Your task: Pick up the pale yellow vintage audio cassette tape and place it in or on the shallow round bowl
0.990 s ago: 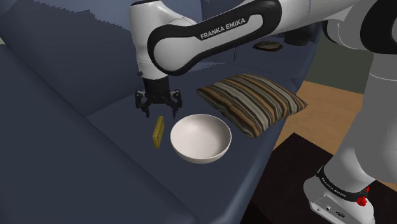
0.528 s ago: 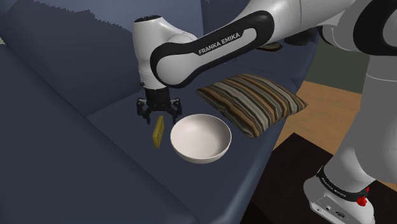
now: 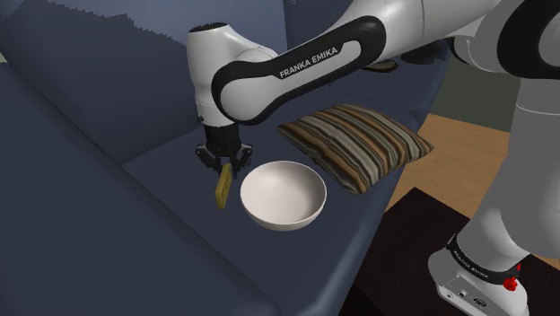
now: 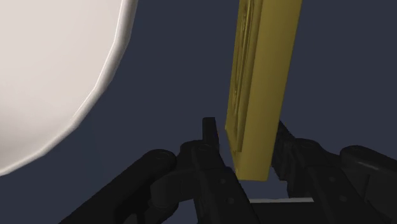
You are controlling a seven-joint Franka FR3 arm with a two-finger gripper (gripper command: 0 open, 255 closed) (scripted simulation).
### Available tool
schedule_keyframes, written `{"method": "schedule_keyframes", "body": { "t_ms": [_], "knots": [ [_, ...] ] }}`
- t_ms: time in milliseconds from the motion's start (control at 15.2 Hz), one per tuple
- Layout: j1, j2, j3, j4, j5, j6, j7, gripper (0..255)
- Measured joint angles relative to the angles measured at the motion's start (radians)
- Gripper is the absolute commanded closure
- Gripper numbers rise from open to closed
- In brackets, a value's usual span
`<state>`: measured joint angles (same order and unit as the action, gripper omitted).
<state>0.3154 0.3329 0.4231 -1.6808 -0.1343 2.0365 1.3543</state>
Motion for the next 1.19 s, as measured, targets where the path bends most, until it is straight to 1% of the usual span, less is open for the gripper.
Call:
{"method": "schedule_keyframes", "body": {
  "t_ms": [594, 1188],
  "knots": [
    [0.0, -0.002, 0.0, 0.004, 0.001, -0.006, -0.001, 255],
    [0.0, -0.023, 0.006, 0.089, 0.014, -0.11, -0.01, 255]
  ]
}}
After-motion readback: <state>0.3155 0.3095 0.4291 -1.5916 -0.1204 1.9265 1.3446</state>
